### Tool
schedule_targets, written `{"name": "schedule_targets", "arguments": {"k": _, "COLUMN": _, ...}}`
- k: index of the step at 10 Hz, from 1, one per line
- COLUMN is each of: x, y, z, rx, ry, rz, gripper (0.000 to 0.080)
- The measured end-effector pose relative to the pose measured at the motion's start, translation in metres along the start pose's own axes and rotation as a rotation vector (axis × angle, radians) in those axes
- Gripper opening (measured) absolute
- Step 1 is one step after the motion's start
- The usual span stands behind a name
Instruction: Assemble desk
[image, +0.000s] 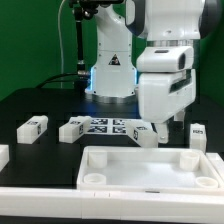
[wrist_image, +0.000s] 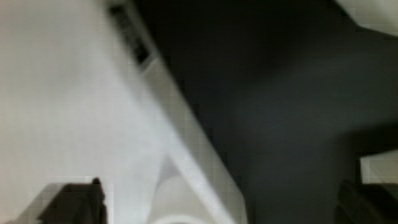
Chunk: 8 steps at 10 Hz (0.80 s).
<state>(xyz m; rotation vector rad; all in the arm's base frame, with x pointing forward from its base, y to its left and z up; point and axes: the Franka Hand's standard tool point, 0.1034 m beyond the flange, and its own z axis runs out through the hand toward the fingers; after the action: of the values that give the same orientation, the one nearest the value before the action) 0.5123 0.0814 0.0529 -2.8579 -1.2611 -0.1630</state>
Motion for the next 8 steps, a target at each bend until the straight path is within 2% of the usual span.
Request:
{"name": "schedule_targets", "arguments": {"k": 3, "x": 0.009, "y": -0.013, "z": 0.000, "rx": 0.035, "ry": -0.012, "rz": 0.386, "gripper": 0.0649}}
{"name": "schedule_targets", "arguments": {"k": 4, "x": 0.012, "y": -0.018, "z": 0.000, "rx": 0.040, "ry": -0.011, "rz": 0.476, "gripper": 0.0649}}
{"name": "schedule_targets", "arguments": {"k": 8, "x": 0.014, "y": -0.021, "z": 0.001, "rx": 0.057, "ry": -0.013, "rz": 0.758, "gripper": 0.0649}}
